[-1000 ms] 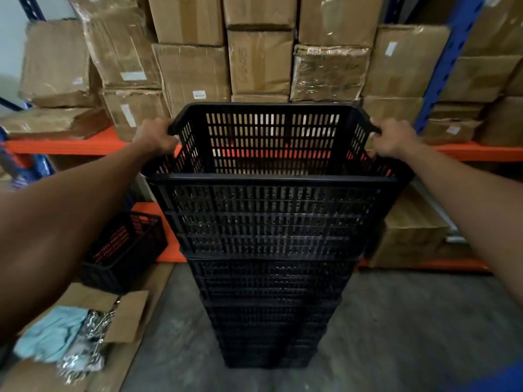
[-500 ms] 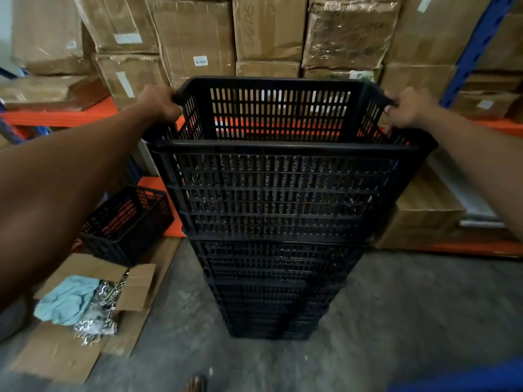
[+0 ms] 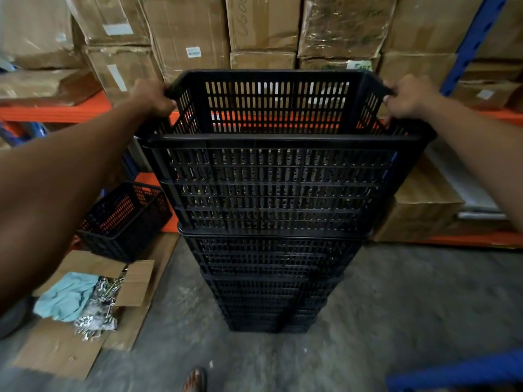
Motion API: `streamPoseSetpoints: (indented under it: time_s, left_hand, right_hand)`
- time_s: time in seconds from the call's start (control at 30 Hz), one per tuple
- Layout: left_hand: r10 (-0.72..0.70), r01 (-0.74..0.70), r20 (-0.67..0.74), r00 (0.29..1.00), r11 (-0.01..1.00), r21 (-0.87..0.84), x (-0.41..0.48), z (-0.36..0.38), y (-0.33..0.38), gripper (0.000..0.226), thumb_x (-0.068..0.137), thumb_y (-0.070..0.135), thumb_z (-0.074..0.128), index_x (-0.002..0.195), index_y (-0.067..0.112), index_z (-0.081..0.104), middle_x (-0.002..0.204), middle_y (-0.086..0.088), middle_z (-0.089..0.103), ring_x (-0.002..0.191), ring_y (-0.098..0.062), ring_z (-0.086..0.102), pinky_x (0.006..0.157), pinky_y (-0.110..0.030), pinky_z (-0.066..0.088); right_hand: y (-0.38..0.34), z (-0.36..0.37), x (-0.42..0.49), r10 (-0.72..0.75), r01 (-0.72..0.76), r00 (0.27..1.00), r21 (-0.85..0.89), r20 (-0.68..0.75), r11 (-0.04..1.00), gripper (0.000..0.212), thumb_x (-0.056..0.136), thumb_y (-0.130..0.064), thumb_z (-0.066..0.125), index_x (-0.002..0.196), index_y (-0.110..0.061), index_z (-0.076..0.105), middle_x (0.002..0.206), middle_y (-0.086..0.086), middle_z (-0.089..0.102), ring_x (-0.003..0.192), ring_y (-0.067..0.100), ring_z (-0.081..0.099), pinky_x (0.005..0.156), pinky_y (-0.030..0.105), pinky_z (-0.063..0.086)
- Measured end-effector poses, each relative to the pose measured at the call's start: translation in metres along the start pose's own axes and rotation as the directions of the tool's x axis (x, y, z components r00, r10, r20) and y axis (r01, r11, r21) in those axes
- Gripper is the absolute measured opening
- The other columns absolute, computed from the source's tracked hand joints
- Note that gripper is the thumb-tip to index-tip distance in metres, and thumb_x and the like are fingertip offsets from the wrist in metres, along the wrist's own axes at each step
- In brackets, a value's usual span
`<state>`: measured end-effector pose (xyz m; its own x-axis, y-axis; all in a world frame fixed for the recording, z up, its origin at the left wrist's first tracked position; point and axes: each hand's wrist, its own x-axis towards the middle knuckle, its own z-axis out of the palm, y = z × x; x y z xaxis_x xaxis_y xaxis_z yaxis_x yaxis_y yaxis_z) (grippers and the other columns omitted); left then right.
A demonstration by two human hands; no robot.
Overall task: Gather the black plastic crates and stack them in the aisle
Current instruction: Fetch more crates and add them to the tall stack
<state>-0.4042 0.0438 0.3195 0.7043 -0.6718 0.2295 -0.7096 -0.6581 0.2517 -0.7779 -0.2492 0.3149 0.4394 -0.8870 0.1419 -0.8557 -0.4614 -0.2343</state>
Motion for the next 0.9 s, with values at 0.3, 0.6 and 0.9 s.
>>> streamPoseSetpoints:
  time_s: [0.3, 0.6, 0.9]
  left_hand:
    - [0.021, -0.021, -0.015, 1.0, 0.999, -0.025, -0.001, 0.005, -0.005, 0.04, 0.092, 0.022, 0.056, 0.13, 0.012, 0.062, 0.116, -0.026, 0.066, 0.115, -0.04, 0.06, 0.095, -0.042, 0.048]
    - [0.049, -0.048, -0.009, 0.999, 0.998, 0.036, 0.002, 0.011, -0.011, 0.037, 0.09, 0.022, 0.056, 0.125, 0.011, 0.06, 0.113, -0.026, 0.064, 0.109, -0.044, 0.061, 0.09, -0.048, 0.05]
    - [0.198, -0.208, 0.071, 0.978, 0.959, 0.193, 0.013, 0.022, -0.012, 0.061, 0.087, 0.022, 0.057, 0.141, -0.002, 0.042, 0.145, -0.03, 0.043, 0.136, -0.045, 0.041, 0.113, -0.05, 0.036]
  right_hand:
    - [0.004, 0.01, 0.002, 0.034, -0.033, 0.999, 0.024, -0.036, 0.999, 0.053, 0.091, -0.032, 0.057, 0.143, -0.024, 0.049, 0.132, 0.023, 0.057, 0.122, 0.043, 0.054, 0.099, 0.044, 0.047]
    - [-0.002, 0.012, -0.011, 0.021, -0.029, 0.995, -0.072, -0.102, 0.997, 0.048, 0.095, -0.036, 0.051, 0.14, -0.021, 0.051, 0.133, 0.024, 0.056, 0.123, 0.042, 0.053, 0.099, 0.046, 0.046]
    - [-0.011, 0.015, -0.018, -0.228, 0.176, 0.97, -0.408, -0.082, 0.896, 0.047, 0.097, -0.031, 0.044, 0.137, -0.006, 0.049, 0.133, 0.021, 0.054, 0.118, 0.042, 0.055, 0.087, 0.047, 0.05]
